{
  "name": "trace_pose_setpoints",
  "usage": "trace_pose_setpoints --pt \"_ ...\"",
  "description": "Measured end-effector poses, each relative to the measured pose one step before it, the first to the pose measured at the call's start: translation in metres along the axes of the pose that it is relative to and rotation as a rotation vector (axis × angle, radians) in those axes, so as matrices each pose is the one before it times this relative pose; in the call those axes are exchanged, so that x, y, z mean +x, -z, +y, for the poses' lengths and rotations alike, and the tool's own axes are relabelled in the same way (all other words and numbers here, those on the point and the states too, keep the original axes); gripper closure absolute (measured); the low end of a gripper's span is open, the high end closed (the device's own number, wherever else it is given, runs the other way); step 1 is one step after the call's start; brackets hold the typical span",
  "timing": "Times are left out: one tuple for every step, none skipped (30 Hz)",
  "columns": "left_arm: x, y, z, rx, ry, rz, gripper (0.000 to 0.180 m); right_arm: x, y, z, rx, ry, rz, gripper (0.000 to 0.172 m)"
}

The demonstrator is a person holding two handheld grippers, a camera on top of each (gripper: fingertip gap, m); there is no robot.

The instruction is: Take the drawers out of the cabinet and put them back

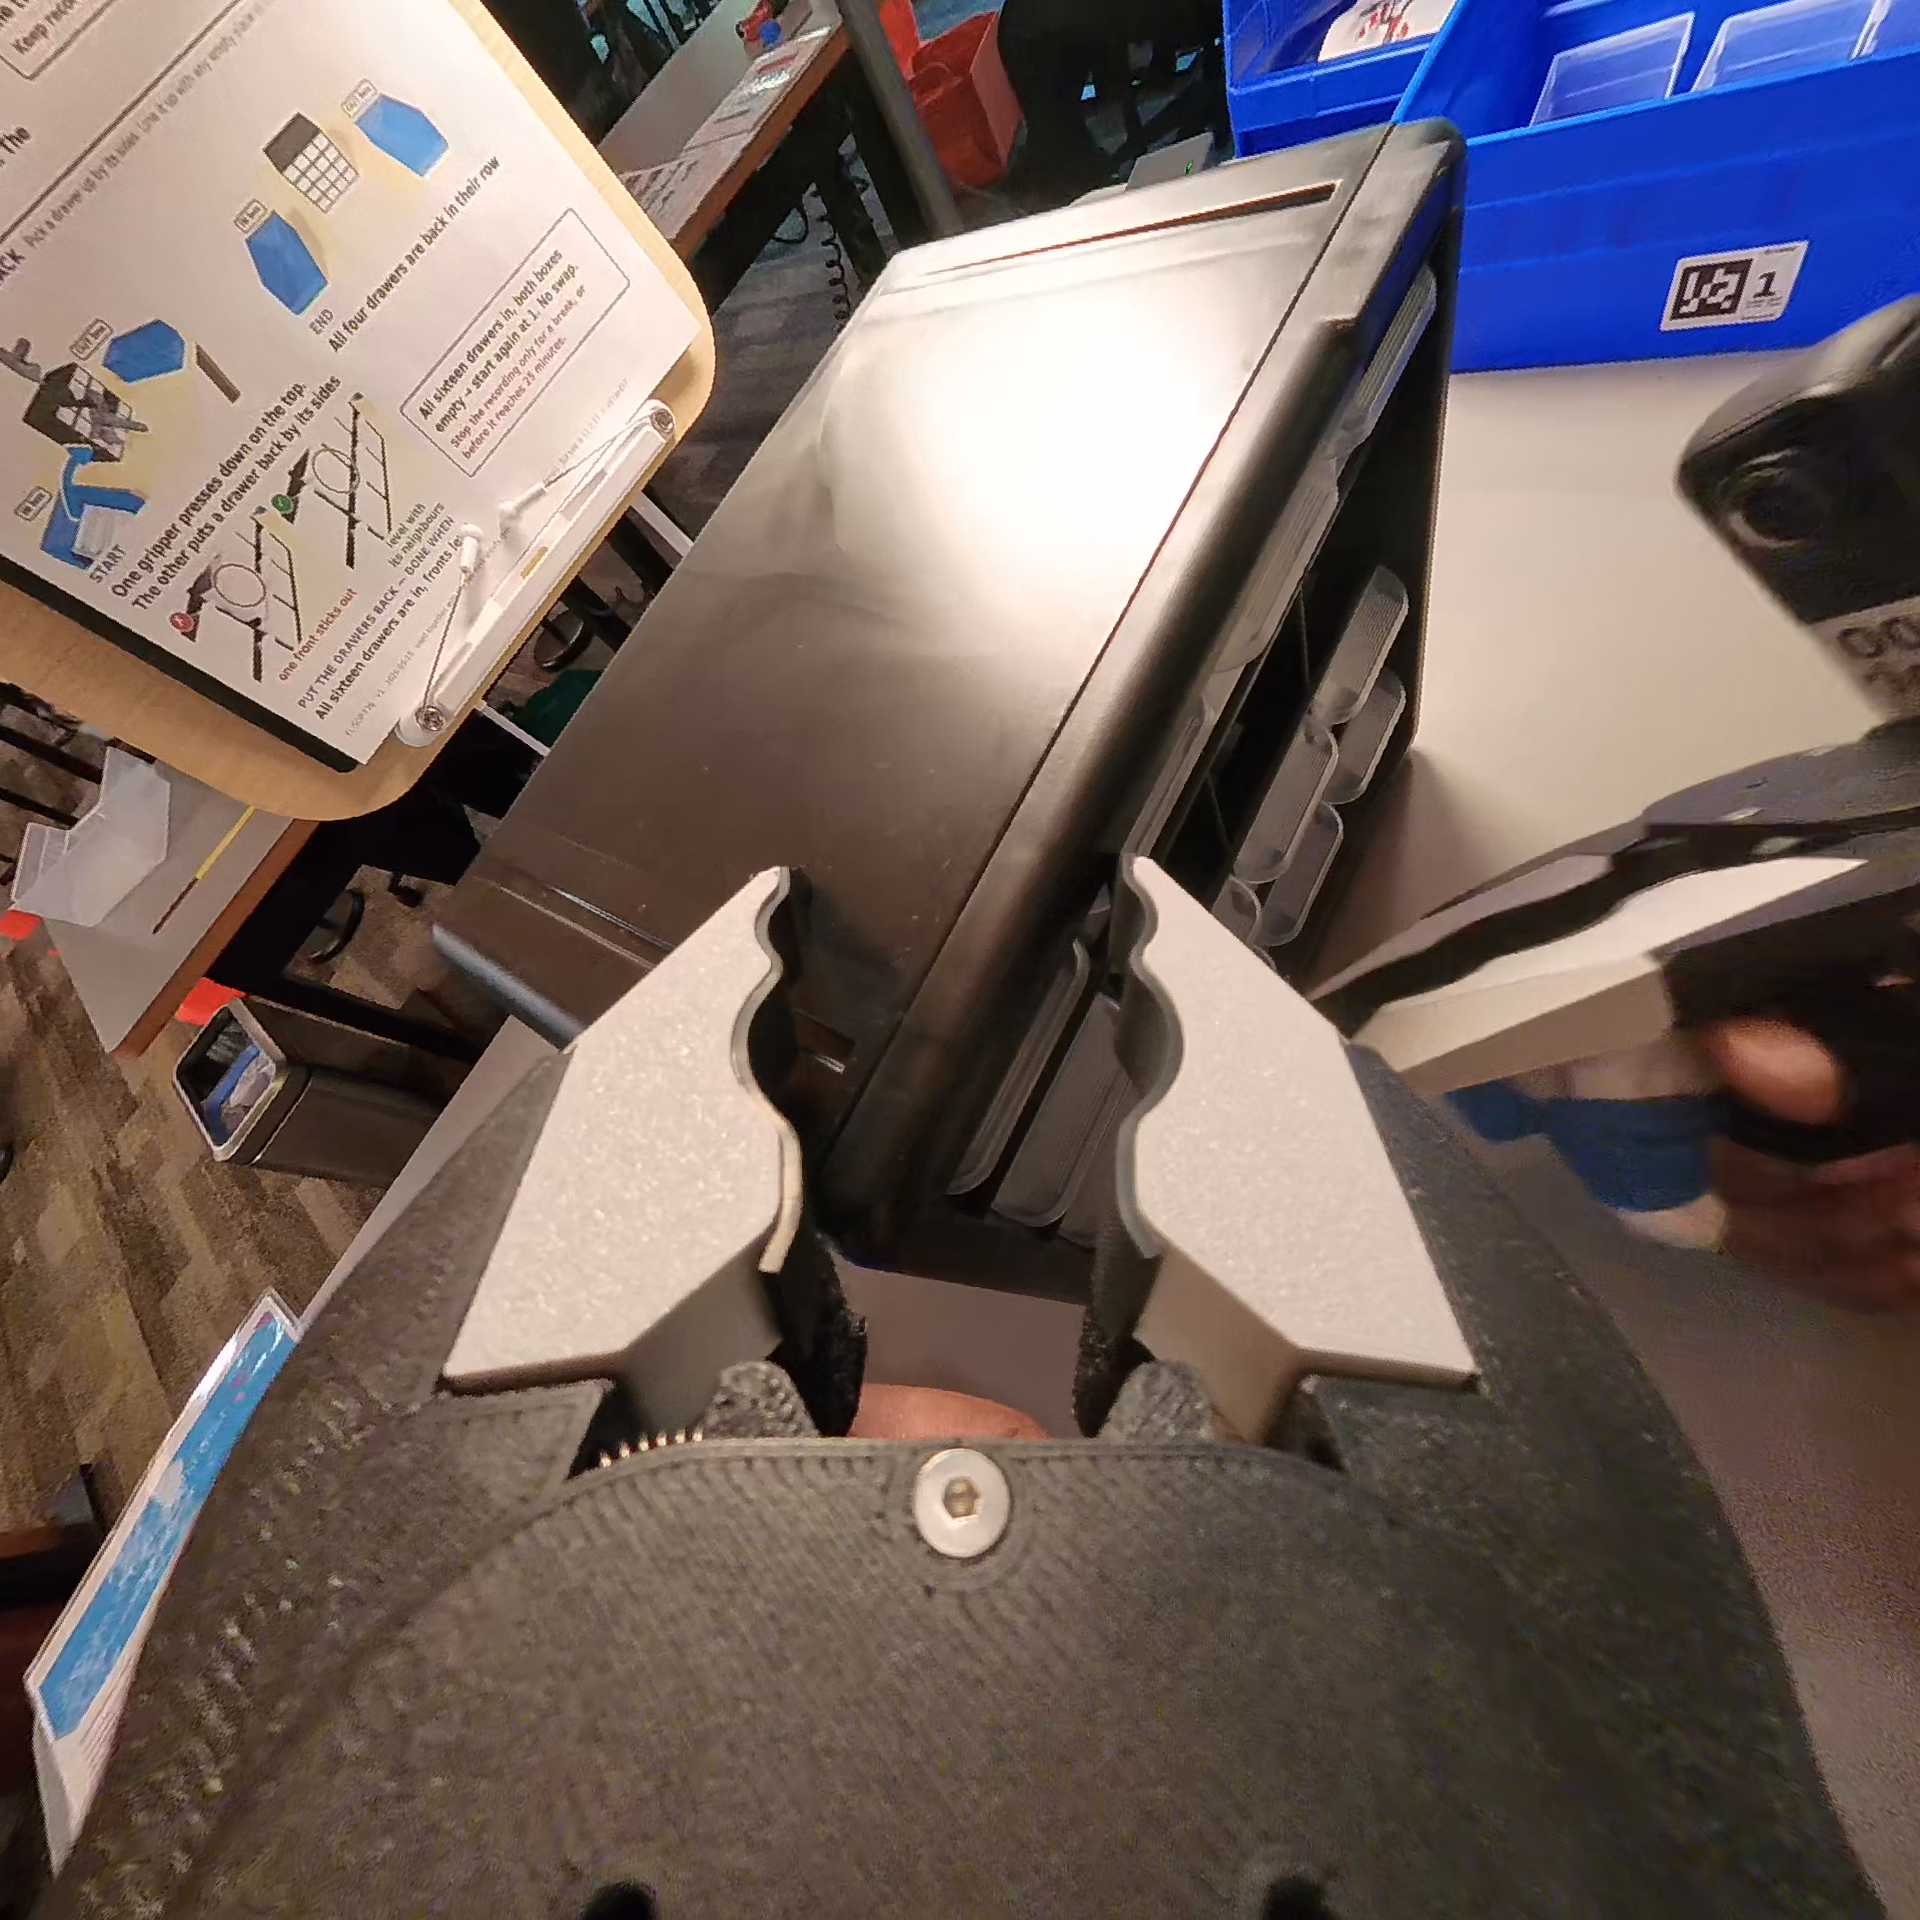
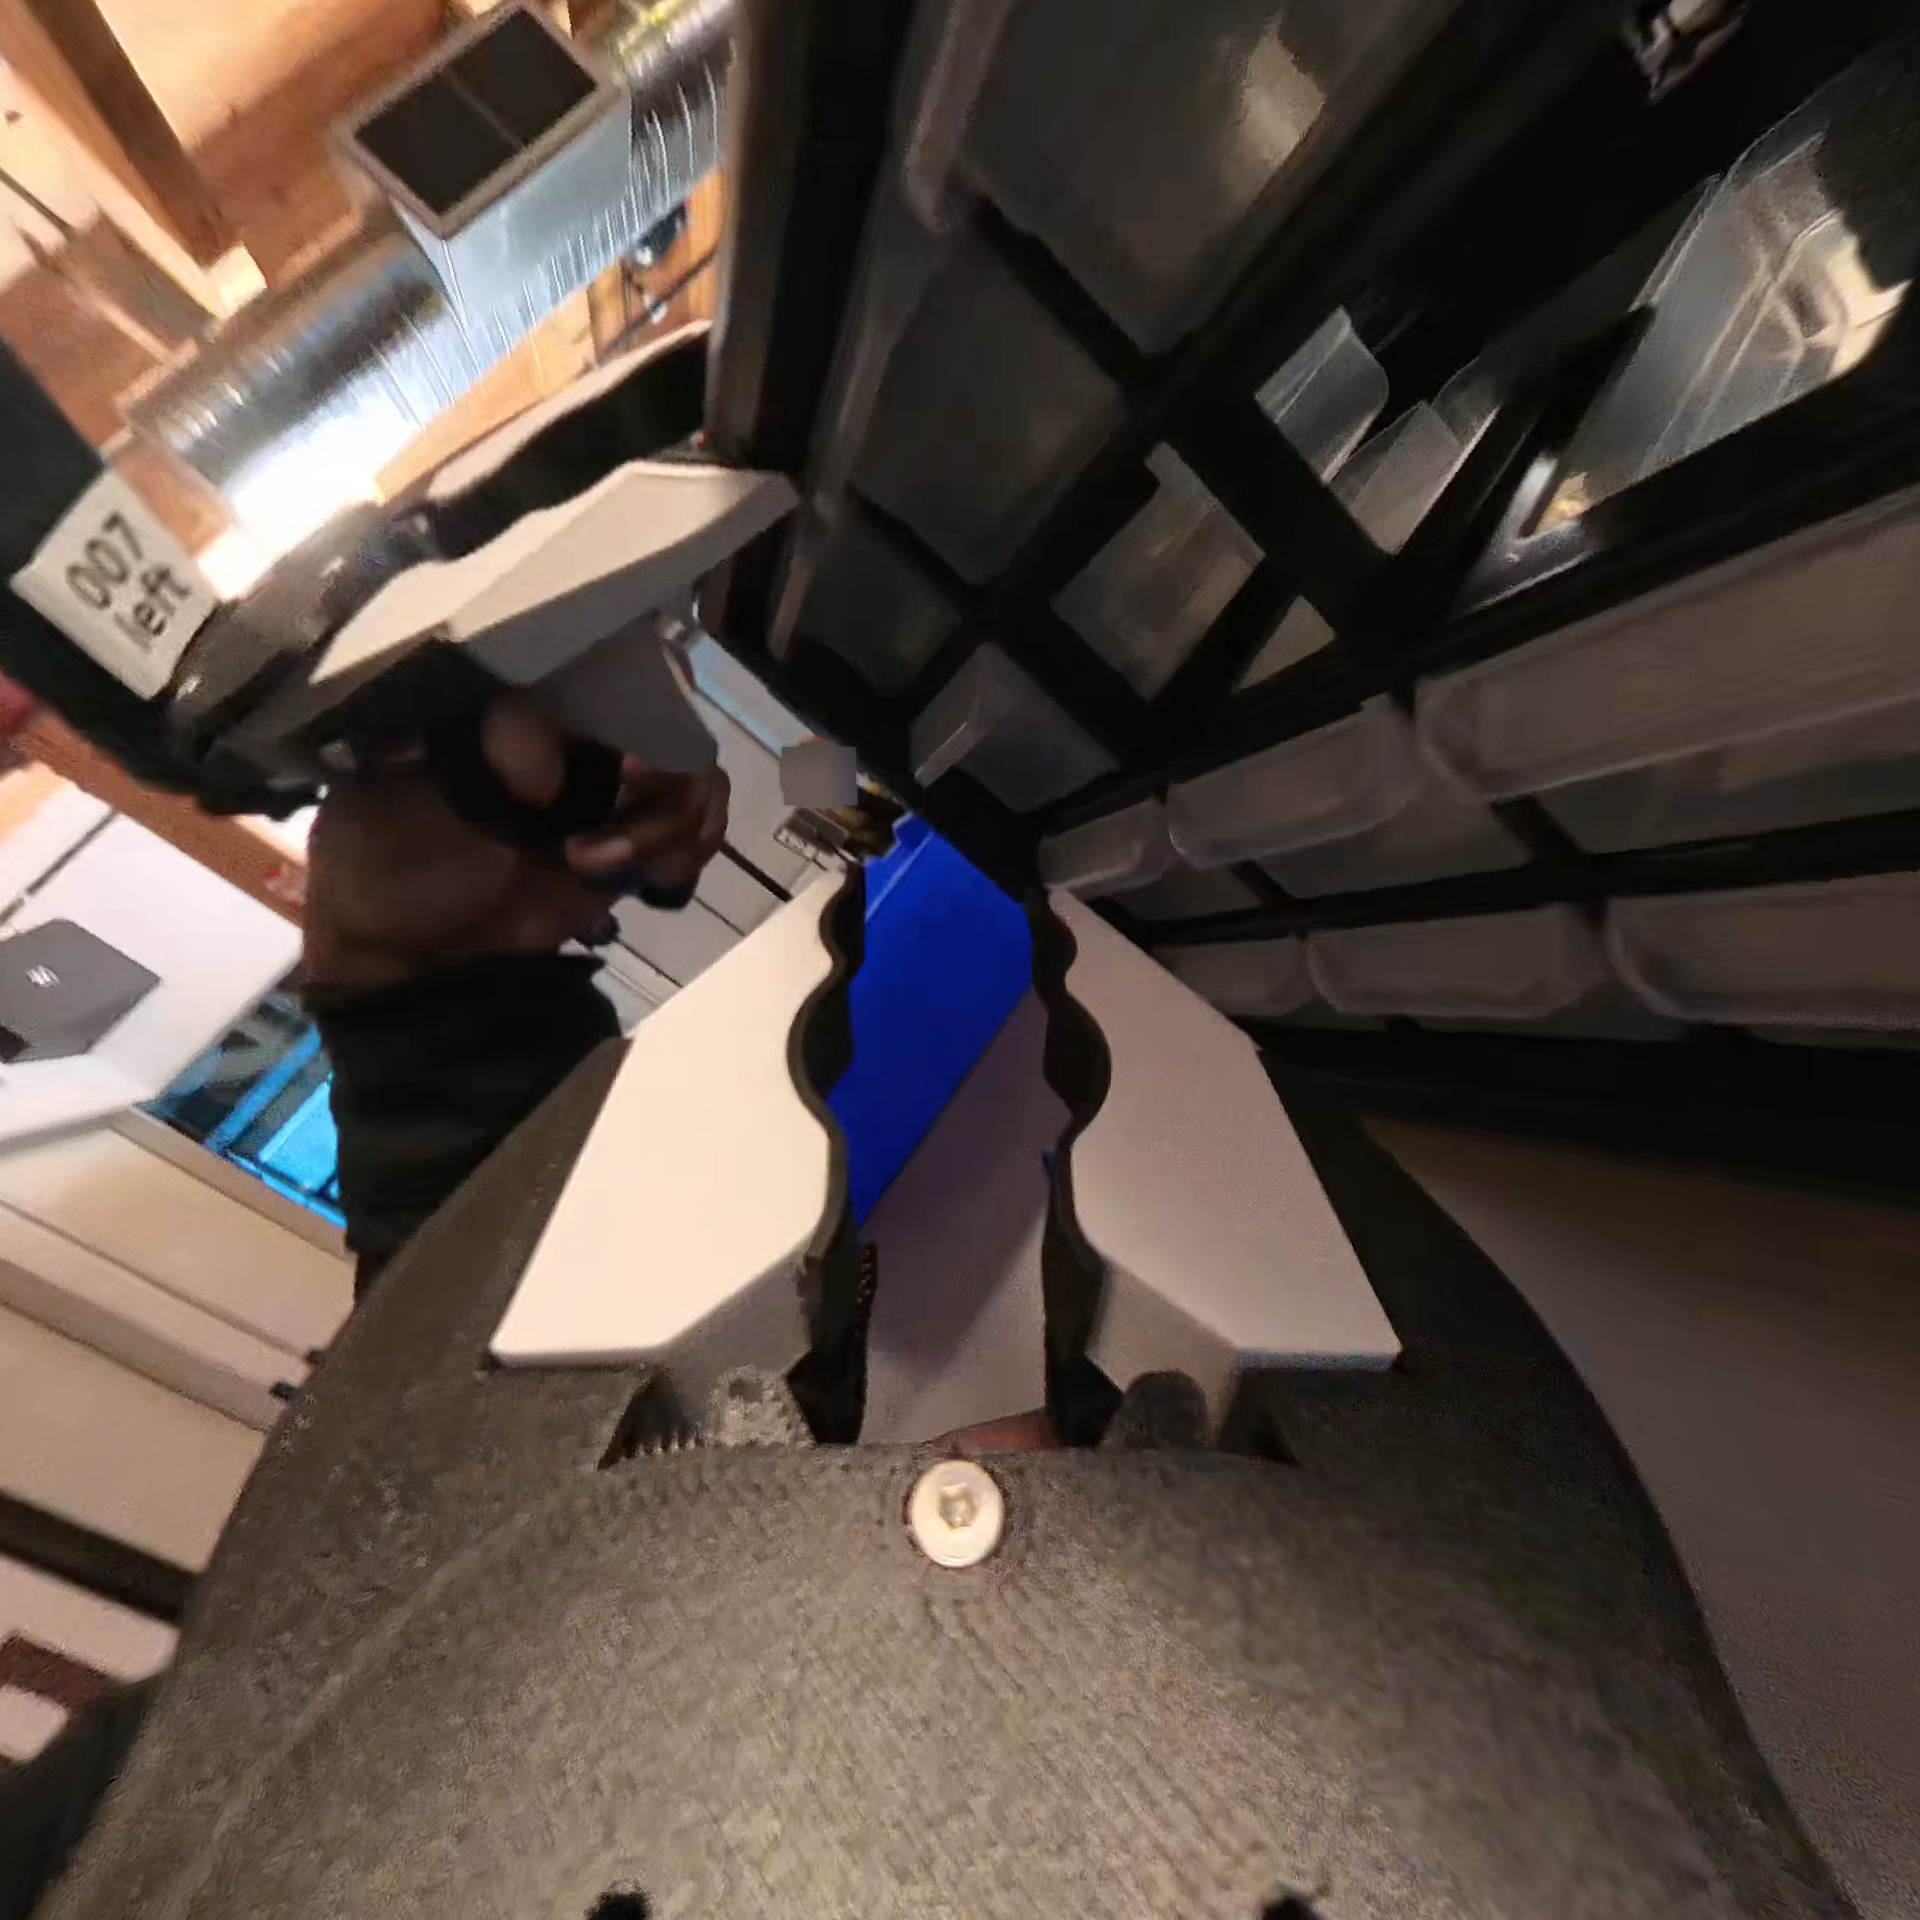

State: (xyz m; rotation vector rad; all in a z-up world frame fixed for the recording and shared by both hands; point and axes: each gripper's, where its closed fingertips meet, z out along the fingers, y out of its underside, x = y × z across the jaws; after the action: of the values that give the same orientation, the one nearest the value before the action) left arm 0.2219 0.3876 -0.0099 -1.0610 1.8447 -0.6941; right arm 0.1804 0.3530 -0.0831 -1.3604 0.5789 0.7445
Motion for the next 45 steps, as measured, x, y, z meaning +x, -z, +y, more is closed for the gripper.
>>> trace_pose_setpoints --pt "-0.00002 0.00004 -0.00006 0.001 0.001 0.003 0.121 0.00054 -0.0079 -0.00175 0.0154 -0.0086 0.0019 0.138" --pt "0.00009 0.00015 -0.00015 0.0014 0.0015 0.0037 0.122 0.00084 -0.00676 -0.00195 0.0113 0.0055 0.0081 0.138" --pt "-0.00002 0.00013 0.00004 0.0012 0.0024 0.0035 0.121 0.0011 -0.00622 -0.00219 0.0098 0.0112 0.0097 0.138" --pt "-0.00002 0.00005 -0.00005 0.0009 0.0024 0.0024 0.121 0.00202 -0.00585 -0.00197 0.0071 0.006 0.0133 0.138" --pt "-0.00006 0.00018 0.00002 0.0009 0.0008 0.001 0.121 0.00181 -0.00537 -0.0022 0.0091 -0.0029 0.008 0.137" --pt "0.00005 0.00001 0.00005 0.0005 0.0003 -0.0003 0.121 0.00126 -0.00501 -0.00125 0.0056 -0.0118 0.002 0.137" --pt "-0.00004 0.00009 0.00003 0.0 0.0009 -0.0009 0.122 0.00016 -0.00419 -0.00038 0.0007 -0.0097 -0.004 0.139" --pt "0.00006 0.00006 0.00009 -0.0005 0.0003 -0.0014 0.122 -0.00013 -0.00337 -0.00042 0.0061 -0.0056 -0.0014 0.144" --pt "0.0 0.00004 -0.00002 -0.0009 -0.0005 -0.0017 0.122 -0.00066 -0.00212 -0.00116 0.0191 0.0011 -0.0003 0.154" --pt "0.00006 0.00009 0.00014 -0.0008 -0.0002 -0.0012 0.122 -0.00255 -0.00062 -0.00099 0.0222 0.0101 -0.0093 0.157" --pt "0.0 0.00002 -0.00001 -0.0003 0.0 -0.0007 0.122 -0.00186 0.00048 0.00003 0.0182 0.0039 -0.0025 0.159" --pt "0.00008 0.00008 -0.00002 0.0001 0.0 -0.0002 0.121 -0.00156 0.0016 0.00153 0.0065 -0.0051 -0.0017 0.159" --pt "0.00009 0.0001 0.00002 -0.0002 0.0001 -0.0002 0.122 -0.00245 0.00301 0.00158 0.0025 -0.0116 -0.0094 0.16" --pt "0.00001 0.00004 0.00005 -0.0007 -0.0001 -0.0005 0.122 -0.00351 0.00407 0.00251 -0.0054 -0.0123 -0.0165 0.161" --pt "0.00001 -0.00003 0.0 -0.0009 -0.0009 -0.0005 0.122 -0.00426 0.00504 0.00308 -0.0061 -0.0138 -0.0174 0.163" --pt "-0.00001 0.00001 -0.0001 -0.0008 -0.001 -0.0003 0.122 -0.00518 0.00611 0.00355 -0.0037 -0.0174 -0.0176 0.164" --pt "0.00002 -0.00006 -0.00001 -0.0005 -0.0002 -0.0002 0.122 -0.0063 0.0068 0.00483 -0.0069 -0.0186 -0.0193 0.165" --pt "-0.00002 0.00001 0.00001 -0.0001 -0.0001 -0.0001 0.122 -0.00733 0.0074 0.00577 -0.0075 -0.0143 -0.0213 0.166" --pt "-0.00003 -0.00001 -0.00003 0.0002 -0.0002 -0.0001 0.122 -0.00766 0.00817 0.00547 -0.0016 -0.0126 -0.0205 0.167" --pt "0.0 0.00008 0.00003 0.0001 0.0 -0.0002 0.122 -0.00794 0.00841 0.00565 -0.0014 -0.0145 -0.021 0.167" --pt "-0.00007 -0.00007 -0.00001 -0.0002 0.0 -0.0003 0.122 -0.00791 0.00867 0.00563 0.0 -0.0125 -0.0194 0.167" --pt "0.0 -0.00007 -0.00004 -0.0004 -0.0002 -0.0004 0.122 -0.007 0.00845 0.00533 0.0032 -0.0089 -0.0161 0.167" --pt "0.0001 0.00003 -0.00002 -0.0005 -0.0005 -0.0003 0.122 -0.00587 0.00782 0.00512 0.002 -0.0108 -0.0093 0.167" --pt "0.0 -0.00006 -0.00003 -0.0004 -0.0006 -0.0002 0.122 -0.00512 0.00704 0.00456 0.0015 -0.0156 -0.0068 0.167" --pt "0.00002 0.00009 0.00005 -0.0001 -0.0002 0.0 0.122 -0.00503 0.00637 0.0039 0.0006 -0.015 -0.0072 0.167" --pt "-0.00003 -0.00001 -0.00002 0.0001 0.0001 -0.0003 0.122 -0.0044 0.00613 0.00265 0.0012 -0.0065 -0.0022 0.167" --pt "-0.00001 0.00001 -0.00003 -0.0001 0.0 -0.0007 0.119 -0.00461 0.0058 0.00204 -0.0032 -0.0026 -0.0067 0.168" --pt "0.00006 0.00003 -0.00002 -0.0006 -0.0004 -0.0006 0.119 -0.00326 0.0055 0.00069 -0.0018 -0.0057 -0.0009 0.168" --pt "0.00005 -0.00009 0.00005 -0.0007 -0.0007 -0.0006 0.122 -0.00091 0.00559 -0.0006 -0.0001 -0.0064 0.0097 0.169" --pt "0.00002 -0.00005 -0.00005 -0.0006 -0.0007 -0.0005 0.119 0.00192 0.0058 -0.00078 -0.0049 -0.0047 0.0219 0.169" --pt "0.00001 0.00002 0.00001 -0.0004 -0.0003 -0.0004 0.119 -0.00004 0.00566 0.00033 -0.0144 -0.0179 0.001 0.168" --pt "-0.00006 0.00001 0.00002 -0.0001 -0.0001 -0.0004 0.119 0.00034 0.00661 -0.00043 -0.0082 -0.0211 0.0034 0.169" --pt "-0.00001 -0.00001 -0.00005 0.0 -0.0004 -0.0005 0.119 0.00307 0.00831 -0.0009 -0.0058 -0.0083 0.0249 0.169" --pt "0.00004 -0.00004 0.00004 -0.0001 -0.0005 -0.0004 0.122 0.00514 0.00915 0.00051 -0.0199 0.0029 0.0378 0.169" --pt "-0.00002 0.0 0.00001 0.0 -0.0003 0.0 0.119 0.00526 0.00981 0.00153 -0.0267 -0.0023 0.0325 0.169" --pt "0.00005 -0.00001 -0.00002 0.0002 -0.0002 0.0005 0.119 0.00521 0.01092 0.00128 -0.0233 -0.0148 0.0259 0.169" --pt "-0.00001 0.00003 -0.0001 0.0002 -0.0006 0.0005 0.119 0.00782 0.01163 0.00187 -0.0251 -0.0184 0.0438 0.168" --pt "-0.00006 -0.00009 -0.00004 0.0 -0.001 0.0002 0.119 0.01026 0.01194 0.00214 -0.0253 -0.0082 0.0595 0.168" --pt "0.00004 0.00001 -0.00002 -0.0002 -0.0006 0.0 0.119 0.0116 0.01215 0.00194 -0.0219 -0.0016 0.0684 0.167" --pt "-0.00001 -0.00003 0.00011 -0.0002 -0.0001 -0.0003 0.119 0.0125 0.01216 0.00219 -0.0224 0.0111 0.0713 0.165" --pt "-0.00003 0.0 -0.00003 -0.0001 -0.0001 -0.0008 0.119 0.01396 0.01188 0.00314 -0.028 0.0294 0.0816 0.163" --pt "0.00003 -0.00003 0.00003 -0.0003 -0.0003 -0.0012 0.119 0.0112 0.01118 0.00284 -0.0245 0.0454 0.0647 0.16" --pt "0.0 -0.00001 0.00007 -0.0006 -0.0005 -0.0013 0.119 0.00882 0.01078 0.0033 -0.0278 0.0484 0.0505 0.156" --pt "-0.00004 -0.0001 0.00006 -0.0005 -0.0005 -0.0008 0.119 0.00892 0.01006 0.00331 -0.0314 0.0511 0.0538 0.15" --pt "-0.00002 0.00004 -0.00009 0.0001 0.0001 0.0001 0.119 0.00621 0.00956 0.00075 -0.0173 0.0575 0.0414 0.148"
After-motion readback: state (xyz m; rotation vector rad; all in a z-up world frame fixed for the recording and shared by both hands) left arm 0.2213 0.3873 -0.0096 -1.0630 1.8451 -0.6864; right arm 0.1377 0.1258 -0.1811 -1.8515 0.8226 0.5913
